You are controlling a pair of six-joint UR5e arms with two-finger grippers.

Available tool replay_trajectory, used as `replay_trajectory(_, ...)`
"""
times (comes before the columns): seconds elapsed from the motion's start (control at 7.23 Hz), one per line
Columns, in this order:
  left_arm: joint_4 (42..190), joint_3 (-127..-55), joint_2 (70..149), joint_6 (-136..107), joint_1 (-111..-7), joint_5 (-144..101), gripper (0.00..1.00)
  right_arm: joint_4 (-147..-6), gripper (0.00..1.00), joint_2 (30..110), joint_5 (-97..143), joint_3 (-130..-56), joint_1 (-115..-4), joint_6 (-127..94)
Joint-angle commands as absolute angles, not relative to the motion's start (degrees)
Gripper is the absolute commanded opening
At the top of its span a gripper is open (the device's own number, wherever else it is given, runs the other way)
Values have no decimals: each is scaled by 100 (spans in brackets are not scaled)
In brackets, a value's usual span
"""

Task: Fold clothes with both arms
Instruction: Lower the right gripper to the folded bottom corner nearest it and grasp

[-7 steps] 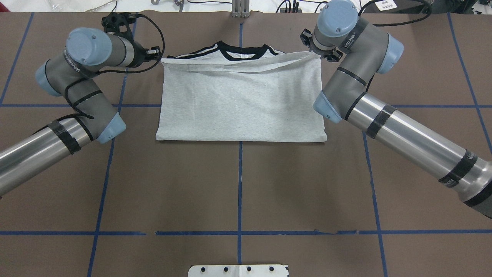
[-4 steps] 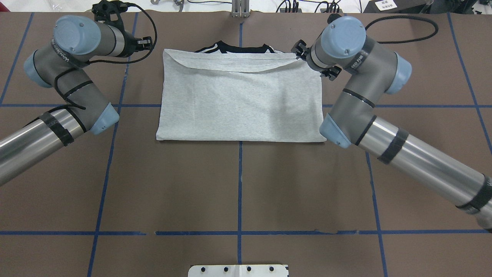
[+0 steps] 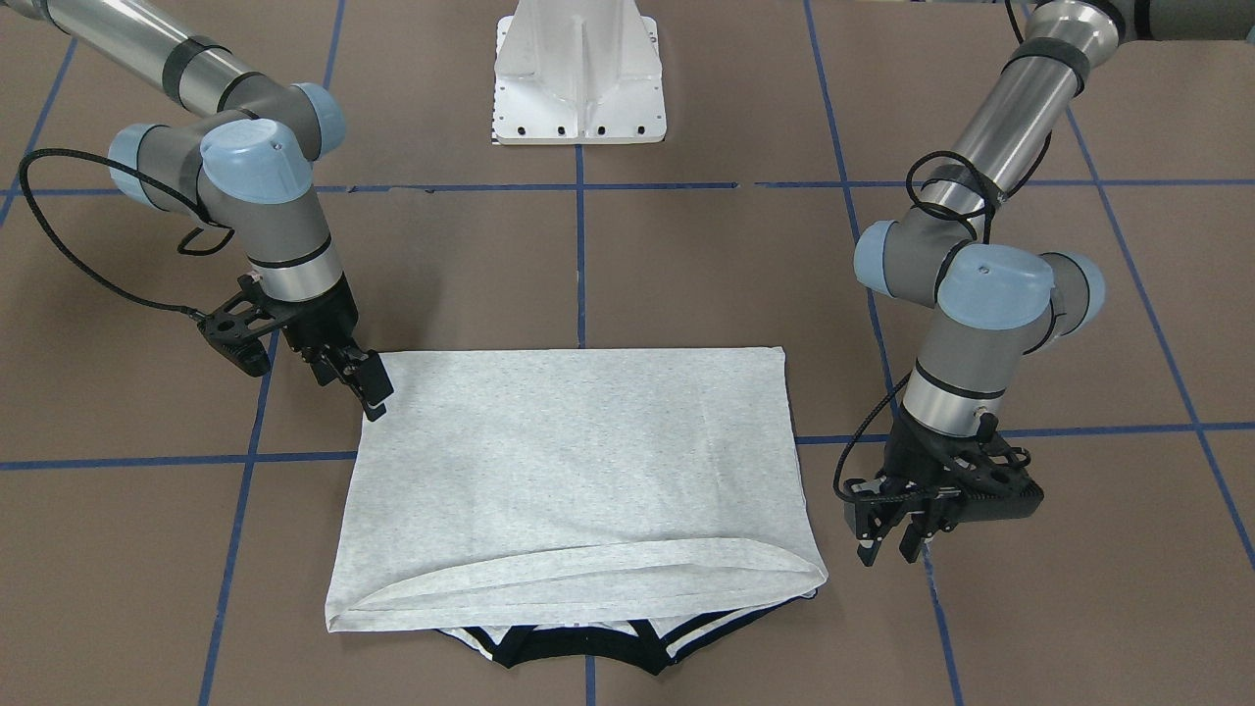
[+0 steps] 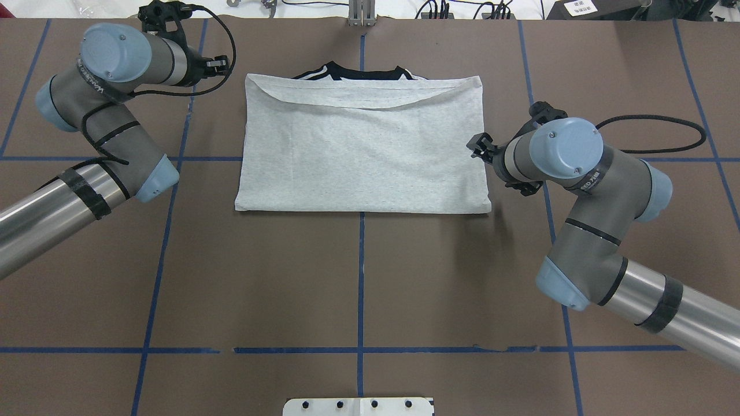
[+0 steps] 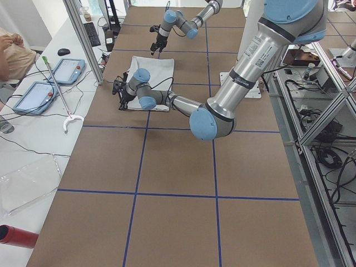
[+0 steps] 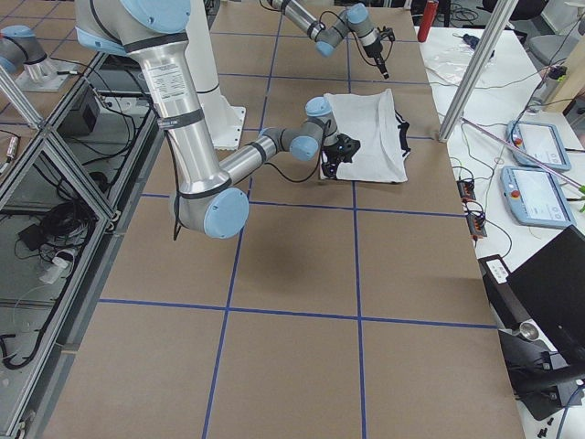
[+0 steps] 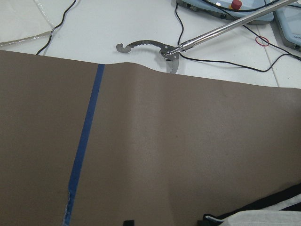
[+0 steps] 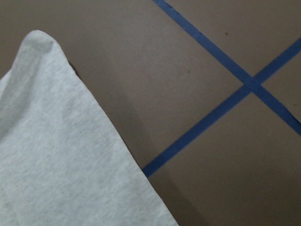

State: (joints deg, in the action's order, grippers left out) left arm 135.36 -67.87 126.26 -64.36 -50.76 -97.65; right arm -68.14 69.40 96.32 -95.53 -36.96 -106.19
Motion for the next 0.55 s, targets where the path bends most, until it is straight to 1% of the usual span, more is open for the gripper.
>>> replay_trajectory(0.0,13535,-6794,12621,-6442,-5071,-9756,55,-6812,99,7101,9624,-9633,-3490,-10951)
replay_trajectory(0.28,13544,-6785,12621,-6434,-5071,-9756,55,-6820,97,7145,9642,-9642,-3445,-11091)
replay_trajectory(0.42,13544,-6785,12612,-6442,-5071,-9756,55,-6820,93,7154,9615,-9633,-3341,-11109)
